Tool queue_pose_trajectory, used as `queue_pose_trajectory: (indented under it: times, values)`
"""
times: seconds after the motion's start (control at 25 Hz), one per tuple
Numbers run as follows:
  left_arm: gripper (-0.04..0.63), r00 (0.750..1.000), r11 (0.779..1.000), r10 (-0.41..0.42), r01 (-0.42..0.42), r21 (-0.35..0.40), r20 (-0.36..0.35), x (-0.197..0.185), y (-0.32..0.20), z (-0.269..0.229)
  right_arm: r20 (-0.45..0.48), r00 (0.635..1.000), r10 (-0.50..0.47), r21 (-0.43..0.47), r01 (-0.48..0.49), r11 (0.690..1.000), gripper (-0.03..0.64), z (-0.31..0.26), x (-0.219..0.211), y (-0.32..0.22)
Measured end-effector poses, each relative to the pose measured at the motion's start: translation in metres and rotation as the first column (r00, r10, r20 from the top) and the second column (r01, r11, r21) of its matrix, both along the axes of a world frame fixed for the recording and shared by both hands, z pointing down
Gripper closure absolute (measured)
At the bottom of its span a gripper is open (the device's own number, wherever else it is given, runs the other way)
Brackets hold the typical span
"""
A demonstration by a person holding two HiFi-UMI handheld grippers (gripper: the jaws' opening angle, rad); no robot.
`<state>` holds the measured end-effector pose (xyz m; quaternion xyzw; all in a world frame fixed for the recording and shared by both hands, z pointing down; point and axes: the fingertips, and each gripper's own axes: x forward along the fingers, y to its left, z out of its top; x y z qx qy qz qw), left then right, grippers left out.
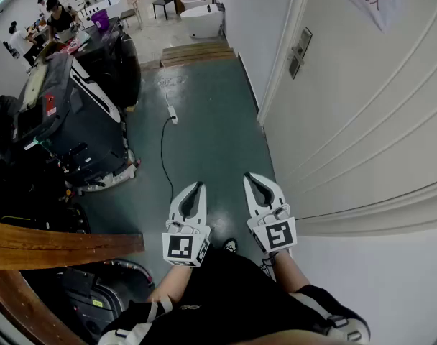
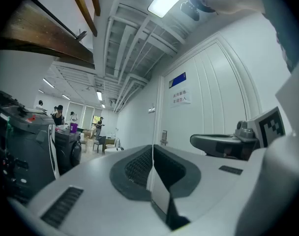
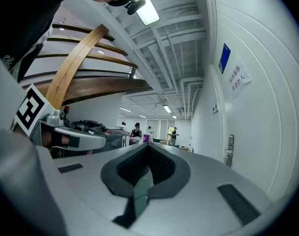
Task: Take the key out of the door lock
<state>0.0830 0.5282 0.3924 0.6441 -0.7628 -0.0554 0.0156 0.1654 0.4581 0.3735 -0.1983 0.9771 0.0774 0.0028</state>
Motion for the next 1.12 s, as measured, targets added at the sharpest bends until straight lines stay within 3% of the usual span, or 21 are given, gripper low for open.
queue_pose_trajectory:
  times: [0.2,0.28,0.44,0.6,0.76,0.96,1.12]
  values:
    - [0.566,1.000,1.000,0.002,-0.002,-0.007,0.028,0.007,0.000,-0.005,0.025,1.000,-0.003,-0.003,0.003,1.000,0.609,-0.005,0.005,0.004]
    - [0.566,1.000,1.000,-0.002,0.002,-0.016,0.024,0.010,0.001,0.001,0.015,1.000,0.006,-0.028,-0.006,1.000,0.609,-0.002,0.009,0.001]
    - [0.566,1.000,0.998,-0.005,0.006,-0.060,0.012,0.010,0.001,0.017,0.098,0.995,0.003,-0.120,0.009,0.993,0.607,0.012,0.013,-0.007]
    - [0.566,1.000,0.996,0.010,-0.011,-0.087,-0.011,-0.002,-0.012,0.035,0.110,0.994,0.008,-0.200,0.014,0.980,0.490,0.030,0.007,-0.025]
    - [0.566,1.000,0.996,0.011,-0.013,-0.089,-0.023,-0.021,-0.034,0.045,0.044,0.999,0.024,-0.185,-0.016,0.983,0.416,0.045,-0.003,-0.048]
    - [0.566,0.999,0.996,0.021,-0.024,-0.087,-0.036,-0.047,-0.065,0.048,0.017,0.999,0.045,-0.167,-0.042,0.985,0.403,0.047,-0.026,-0.081]
    - [0.566,0.999,0.997,0.023,-0.025,-0.067,-0.032,-0.089,-0.105,0.041,0.010,0.999,0.045,-0.123,-0.043,0.991,0.401,0.038,-0.063,-0.119]
